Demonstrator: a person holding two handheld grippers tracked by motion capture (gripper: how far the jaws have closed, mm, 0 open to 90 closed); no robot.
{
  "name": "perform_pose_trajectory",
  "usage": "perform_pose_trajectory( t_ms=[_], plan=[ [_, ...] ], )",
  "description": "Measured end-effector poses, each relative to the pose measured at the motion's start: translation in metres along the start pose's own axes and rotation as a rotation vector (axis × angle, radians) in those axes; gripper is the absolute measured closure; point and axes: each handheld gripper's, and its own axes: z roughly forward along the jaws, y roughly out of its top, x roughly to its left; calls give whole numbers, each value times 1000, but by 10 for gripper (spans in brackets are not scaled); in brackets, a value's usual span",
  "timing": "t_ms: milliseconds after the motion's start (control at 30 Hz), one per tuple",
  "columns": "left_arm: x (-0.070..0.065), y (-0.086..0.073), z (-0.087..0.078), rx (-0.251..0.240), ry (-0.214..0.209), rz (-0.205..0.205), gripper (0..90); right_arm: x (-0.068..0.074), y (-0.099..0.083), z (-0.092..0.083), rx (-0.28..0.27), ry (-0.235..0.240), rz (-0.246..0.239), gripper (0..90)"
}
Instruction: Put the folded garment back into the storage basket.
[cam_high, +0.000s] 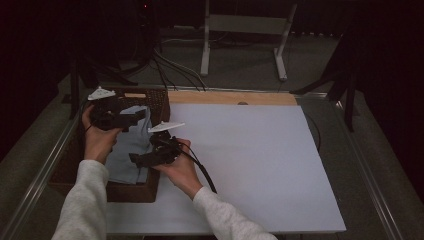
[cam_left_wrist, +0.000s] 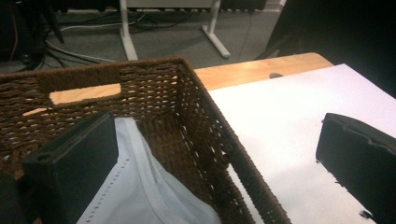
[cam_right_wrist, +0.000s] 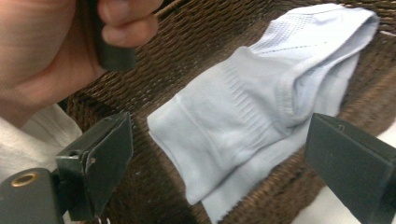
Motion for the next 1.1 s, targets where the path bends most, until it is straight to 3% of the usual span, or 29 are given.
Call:
perform_pose_trajectory(
  t_ms=[333,1100],
  plan=[
    [-12,-5,0,-9,-29,7,0,-15,-2,-14,-15,-21,-5,84],
    [-40,-23,1,-3,-51,46,0,-50,-16,-49,-41,-77,-2,83]
  ],
)
